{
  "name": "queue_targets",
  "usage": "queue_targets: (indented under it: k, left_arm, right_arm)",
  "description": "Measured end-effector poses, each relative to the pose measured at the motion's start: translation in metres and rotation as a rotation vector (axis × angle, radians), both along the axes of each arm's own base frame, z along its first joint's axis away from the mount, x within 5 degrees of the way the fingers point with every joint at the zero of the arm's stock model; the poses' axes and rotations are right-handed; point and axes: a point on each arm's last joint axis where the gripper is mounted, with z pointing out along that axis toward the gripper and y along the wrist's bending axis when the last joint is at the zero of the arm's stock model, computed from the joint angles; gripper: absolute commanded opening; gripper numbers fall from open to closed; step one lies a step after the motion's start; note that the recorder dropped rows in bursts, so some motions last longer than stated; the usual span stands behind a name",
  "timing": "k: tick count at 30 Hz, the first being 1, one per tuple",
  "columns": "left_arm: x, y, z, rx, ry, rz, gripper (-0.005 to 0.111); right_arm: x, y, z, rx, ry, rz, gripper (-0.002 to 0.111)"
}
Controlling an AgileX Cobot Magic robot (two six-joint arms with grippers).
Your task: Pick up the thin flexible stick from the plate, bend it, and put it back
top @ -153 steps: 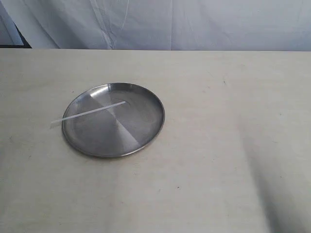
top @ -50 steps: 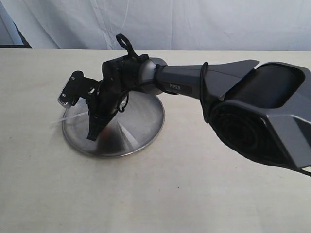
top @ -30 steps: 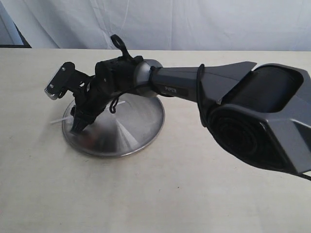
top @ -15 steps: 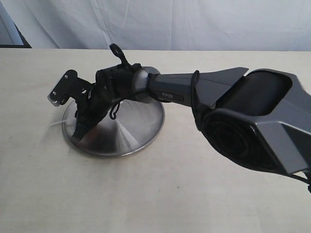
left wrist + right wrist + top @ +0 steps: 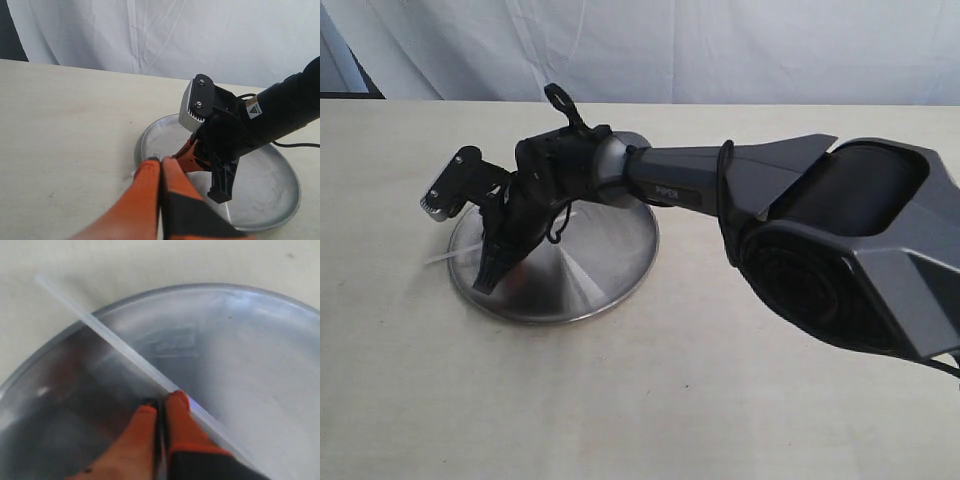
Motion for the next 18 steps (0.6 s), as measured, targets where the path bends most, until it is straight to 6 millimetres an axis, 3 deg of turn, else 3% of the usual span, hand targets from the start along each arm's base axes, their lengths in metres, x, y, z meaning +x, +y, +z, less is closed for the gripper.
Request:
queue_targets:
  k: [10, 18]
  left_arm:
    - [0.0, 0.0, 0.0, 0.0, 0.0, 0.0, 0.0]
    - [0.0, 0.0, 0.0, 0.0, 0.0, 0.0, 0.0]
  right_arm:
    - [-0.003, -0.003, 0.037, 0.004, -0.023, 0.01, -0.001]
    - [-0.006, -0.012, 0.035, -0.077, 0.04, -0.05, -0.001]
